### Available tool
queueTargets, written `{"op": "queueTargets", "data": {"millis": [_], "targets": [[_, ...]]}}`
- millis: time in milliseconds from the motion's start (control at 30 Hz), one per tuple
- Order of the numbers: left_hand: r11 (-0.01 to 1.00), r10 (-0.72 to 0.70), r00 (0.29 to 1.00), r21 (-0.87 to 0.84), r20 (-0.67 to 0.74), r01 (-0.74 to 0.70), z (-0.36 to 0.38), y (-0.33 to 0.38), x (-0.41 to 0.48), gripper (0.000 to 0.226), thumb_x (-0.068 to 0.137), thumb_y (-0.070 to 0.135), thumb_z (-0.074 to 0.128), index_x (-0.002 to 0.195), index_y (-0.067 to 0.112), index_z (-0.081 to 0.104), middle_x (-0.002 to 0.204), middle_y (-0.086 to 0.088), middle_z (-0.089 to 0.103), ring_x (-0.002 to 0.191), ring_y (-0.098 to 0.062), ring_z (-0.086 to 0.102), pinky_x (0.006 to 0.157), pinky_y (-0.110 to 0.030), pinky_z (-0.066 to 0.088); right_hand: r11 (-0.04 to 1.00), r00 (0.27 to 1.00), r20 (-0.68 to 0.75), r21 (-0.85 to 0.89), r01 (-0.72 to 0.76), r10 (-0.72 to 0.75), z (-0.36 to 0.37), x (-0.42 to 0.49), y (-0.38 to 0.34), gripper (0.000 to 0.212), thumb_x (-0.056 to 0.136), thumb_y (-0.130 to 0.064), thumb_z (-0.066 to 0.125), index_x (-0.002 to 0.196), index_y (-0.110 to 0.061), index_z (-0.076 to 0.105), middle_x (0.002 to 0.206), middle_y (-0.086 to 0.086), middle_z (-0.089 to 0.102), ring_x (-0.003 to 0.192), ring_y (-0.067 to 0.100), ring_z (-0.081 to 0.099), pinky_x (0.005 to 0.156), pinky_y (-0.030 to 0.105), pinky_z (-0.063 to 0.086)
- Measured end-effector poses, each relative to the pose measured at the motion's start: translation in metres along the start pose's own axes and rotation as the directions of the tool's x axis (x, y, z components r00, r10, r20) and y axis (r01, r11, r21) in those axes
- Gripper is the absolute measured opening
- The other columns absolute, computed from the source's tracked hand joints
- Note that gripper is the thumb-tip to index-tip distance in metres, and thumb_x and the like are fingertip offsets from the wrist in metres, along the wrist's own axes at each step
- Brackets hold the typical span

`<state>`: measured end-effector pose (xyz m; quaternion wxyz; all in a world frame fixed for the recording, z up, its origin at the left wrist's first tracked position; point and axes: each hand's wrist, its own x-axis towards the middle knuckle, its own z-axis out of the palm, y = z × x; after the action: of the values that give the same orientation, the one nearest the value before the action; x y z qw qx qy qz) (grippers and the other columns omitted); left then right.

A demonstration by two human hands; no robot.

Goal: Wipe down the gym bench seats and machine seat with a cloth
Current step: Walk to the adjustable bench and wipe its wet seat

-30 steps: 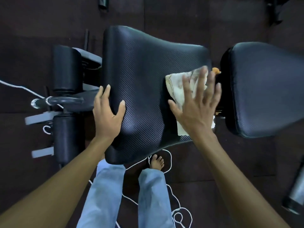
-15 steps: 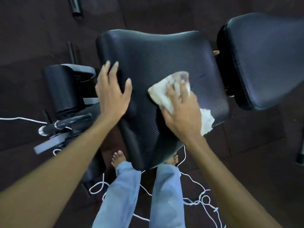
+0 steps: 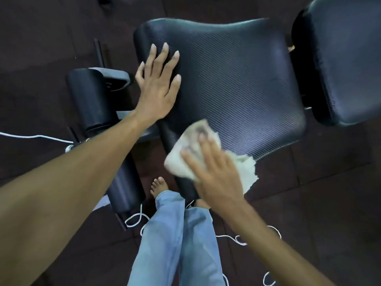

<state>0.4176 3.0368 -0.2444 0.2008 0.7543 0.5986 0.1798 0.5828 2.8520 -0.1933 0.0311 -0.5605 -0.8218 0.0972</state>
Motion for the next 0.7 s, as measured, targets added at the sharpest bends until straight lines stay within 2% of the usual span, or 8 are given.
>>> {"op": "queueTargets", "data": {"millis": [100,267,367,400,467,533,600,700], "targets": [[1.000,-0.002,0.999,0.023,0.032,0.001,-0.001,-0.002,-0.001,0.050,0.101,0.038,0.029,0.150,0.026,0.026,0.160,-0.002,0.014,0.148,-0.025,0.002,0.113,-0.049,0.002,0.974,0.976,0.042,-0.076,0.215,-0.212,0.002,-0.017,-0.005,0.048,0.081,-0.011,0.056,0.127,-0.024,0.061,0.145,0.020,0.044,0.135,0.036,0.041,0.099,0.044,0.039],[0.999,0.005,0.998,0.037,0.066,-0.008,-0.002,0.000,0.004,0.052,0.101,0.042,0.029,0.150,0.027,0.025,0.161,-0.003,0.011,0.148,-0.028,0.000,0.114,-0.050,0.004,0.980,0.986,0.038,-0.112,0.167,-0.164,0.012,0.010,-0.017,0.044,0.096,-0.009,0.031,0.129,-0.020,0.057,0.149,0.021,0.038,0.137,0.039,0.035,0.105,0.049,0.037],[0.999,-0.009,0.996,0.041,0.091,0.005,-0.004,0.000,0.005,0.053,0.100,0.043,0.029,0.150,0.027,0.023,0.161,-0.002,0.008,0.148,-0.028,-0.002,0.115,-0.053,0.004,0.966,0.968,0.014,-0.068,0.251,-0.251,0.007,-0.026,0.016,0.046,0.088,-0.008,0.040,0.128,-0.020,0.058,0.144,0.019,0.045,0.133,0.039,0.038,0.103,0.051,0.039],[0.999,-0.013,0.996,0.039,0.088,0.010,-0.004,0.001,0.004,0.053,0.100,0.042,0.030,0.150,0.026,0.023,0.161,-0.002,0.008,0.148,-0.028,-0.002,0.115,-0.053,0.004,0.985,0.986,-0.031,-0.063,0.162,-0.164,0.001,-0.036,0.039,0.050,0.082,-0.011,0.047,0.130,-0.019,0.056,0.142,0.020,0.045,0.130,0.040,0.039,0.101,0.049,0.042],[0.998,-0.032,0.998,0.050,0.050,0.030,-0.002,0.004,0.001,0.053,0.099,0.041,0.031,0.150,0.025,0.026,0.161,-0.003,0.011,0.148,-0.029,0.000,0.115,-0.053,0.004,0.970,0.969,-0.075,-0.035,-0.240,0.237,-0.005,-0.044,0.101,0.060,0.077,-0.018,0.054,0.137,-0.017,0.046,0.142,0.024,0.036,0.129,0.043,0.036,0.101,0.045,0.040],[0.997,-0.053,0.999,0.061,0.008,0.053,0.001,0.010,0.001,0.053,0.098,0.039,0.032,0.149,0.024,0.028,0.161,-0.003,0.013,0.148,-0.028,0.002,0.116,-0.053,0.005,0.779,0.778,-0.051,0.063,-0.623,0.626,-0.010,-0.033,0.160,0.057,0.091,-0.033,0.046,0.145,-0.016,0.038,0.151,0.028,0.024,0.136,0.048,0.025,0.111,0.042,0.024],[0.996,-0.069,0.998,0.061,-0.014,0.070,0.003,0.013,0.001,0.053,0.098,0.039,0.032,0.148,0.025,0.029,0.161,-0.002,0.014,0.149,-0.027,0.002,0.116,-0.052,0.005,0.676,0.672,-0.079,0.075,-0.733,0.737,-0.014,0.000,0.201,0.055,0.098,-0.041,0.035,0.147,-0.016,0.035,0.154,0.024,0.025,0.140,0.045,0.022,0.114,0.045,0.017],[0.995,-0.074,0.997,0.061,-0.034,0.076,0.003,0.010,-0.001,0.052,0.097,0.038,0.033,0.148,0.026,0.030,0.160,-0.001,0.015,0.149,-0.026,0.003,0.117,-0.050,0.006,0.656,0.646,-0.113,0.090,-0.750,0.755,-0.024,0.074,0.217,0.050,0.099,-0.038,0.037,0.143,-0.014,0.038,0.144,0.015,0.041,0.134,0.035,0.032,0.106,0.049,0.028]]}}
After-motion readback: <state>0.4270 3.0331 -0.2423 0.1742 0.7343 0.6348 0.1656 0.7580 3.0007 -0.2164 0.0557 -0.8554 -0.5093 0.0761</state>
